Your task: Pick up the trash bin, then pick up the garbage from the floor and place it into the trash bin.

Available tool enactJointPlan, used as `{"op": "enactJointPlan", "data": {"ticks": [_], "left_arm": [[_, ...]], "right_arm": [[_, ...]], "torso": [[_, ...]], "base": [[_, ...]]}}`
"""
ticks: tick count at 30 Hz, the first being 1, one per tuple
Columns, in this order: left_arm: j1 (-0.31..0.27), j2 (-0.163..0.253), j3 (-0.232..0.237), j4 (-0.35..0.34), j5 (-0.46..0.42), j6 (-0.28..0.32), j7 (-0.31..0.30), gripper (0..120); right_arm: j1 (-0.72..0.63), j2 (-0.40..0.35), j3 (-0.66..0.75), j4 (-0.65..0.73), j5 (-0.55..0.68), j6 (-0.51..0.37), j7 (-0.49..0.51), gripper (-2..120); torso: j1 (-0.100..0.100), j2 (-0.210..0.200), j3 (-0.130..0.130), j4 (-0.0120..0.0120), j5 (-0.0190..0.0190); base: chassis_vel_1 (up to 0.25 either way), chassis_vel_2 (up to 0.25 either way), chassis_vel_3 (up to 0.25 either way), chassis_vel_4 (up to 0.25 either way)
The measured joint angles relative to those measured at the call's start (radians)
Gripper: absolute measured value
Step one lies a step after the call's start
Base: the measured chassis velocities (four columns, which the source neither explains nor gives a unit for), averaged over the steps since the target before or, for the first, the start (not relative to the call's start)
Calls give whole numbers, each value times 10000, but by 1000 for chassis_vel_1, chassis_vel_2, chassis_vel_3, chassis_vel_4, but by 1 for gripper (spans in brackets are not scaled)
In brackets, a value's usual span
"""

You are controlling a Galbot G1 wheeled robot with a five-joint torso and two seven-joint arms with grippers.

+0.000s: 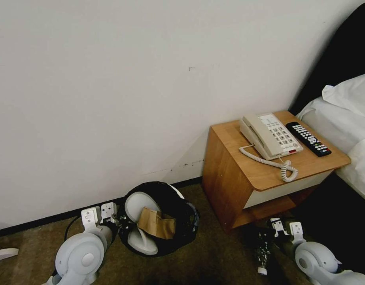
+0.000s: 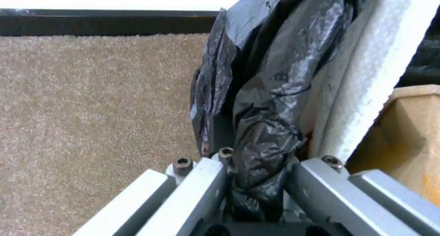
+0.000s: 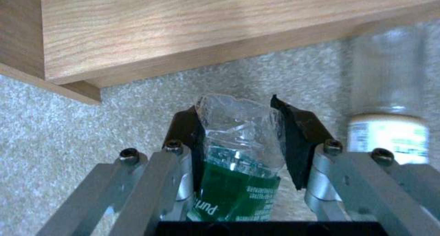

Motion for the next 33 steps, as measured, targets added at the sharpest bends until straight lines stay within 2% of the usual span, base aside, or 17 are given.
{"op": "enactJointPlan", "data": {"ticks": [7, 16, 33], "left_arm": [[-82, 8, 79, 55, 4, 4, 15, 0], [-162, 37, 150, 124, 15, 8, 52, 0], [-214, 171, 122, 277, 27, 12, 227, 0]], "right_arm": [[-888, -505, 1020, 673, -33, -23, -34, 33], [-1827, -793, 1983, 1087, -155, -31, -121, 33], [-3496, -865, 3519, 1774, -453, -32, -212, 33]], "torso": [[0, 0, 0, 0, -1], [0, 0, 0, 0, -1], [0, 0, -1, 0, -1]], "base": [[0, 0, 0, 0], [0, 0, 0, 0], [0, 0, 0, 0]]}}
